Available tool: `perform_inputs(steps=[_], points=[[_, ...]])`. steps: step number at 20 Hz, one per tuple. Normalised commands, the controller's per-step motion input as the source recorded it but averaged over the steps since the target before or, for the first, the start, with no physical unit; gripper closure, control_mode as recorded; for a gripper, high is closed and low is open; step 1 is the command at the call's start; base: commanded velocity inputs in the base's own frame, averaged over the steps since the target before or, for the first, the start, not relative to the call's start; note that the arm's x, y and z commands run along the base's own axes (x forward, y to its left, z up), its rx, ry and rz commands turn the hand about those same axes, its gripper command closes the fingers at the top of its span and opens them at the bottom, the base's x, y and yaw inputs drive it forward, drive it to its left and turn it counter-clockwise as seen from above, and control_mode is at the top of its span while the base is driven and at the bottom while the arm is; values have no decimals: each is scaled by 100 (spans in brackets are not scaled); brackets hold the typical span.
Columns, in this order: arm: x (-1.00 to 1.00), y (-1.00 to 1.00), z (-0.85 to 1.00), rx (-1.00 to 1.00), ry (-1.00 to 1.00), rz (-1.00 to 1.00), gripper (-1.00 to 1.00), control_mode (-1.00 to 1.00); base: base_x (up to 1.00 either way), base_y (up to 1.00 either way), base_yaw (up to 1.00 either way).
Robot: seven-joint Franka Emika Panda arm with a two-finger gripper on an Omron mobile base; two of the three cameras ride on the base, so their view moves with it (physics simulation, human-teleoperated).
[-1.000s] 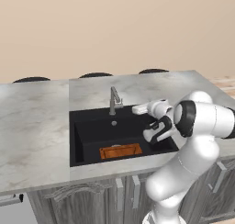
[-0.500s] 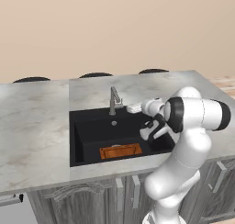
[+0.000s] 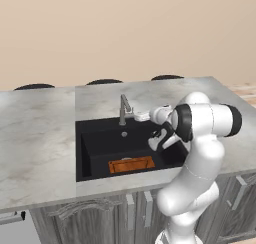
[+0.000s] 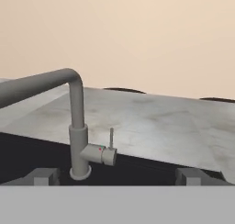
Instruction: Turn on the sink faucet with hot water and rinse the cutting board for ten seconds, then turn off the faucet. Push the cutting board to reach the water if necessary.
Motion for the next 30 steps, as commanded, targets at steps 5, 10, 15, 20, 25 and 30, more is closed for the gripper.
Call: perform_inputs(steps=[5, 10, 15, 20, 25, 30], points=[[15, 0, -16, 0, 0, 0, -100, -100, 0, 0, 0], [19, 0, -32, 0, 0, 0, -100, -100, 0, 0, 0], [18, 0, -33, 0, 0, 0, -100, -100, 0, 0, 0], [14, 0, -17, 0, -6, 0, -100, -100, 0, 0, 0], [14, 0, -13, 1, -9, 0, -100, -100, 0, 0, 0], [15, 0, -23, 0, -4, 0, -100, -100, 0, 0, 0]])
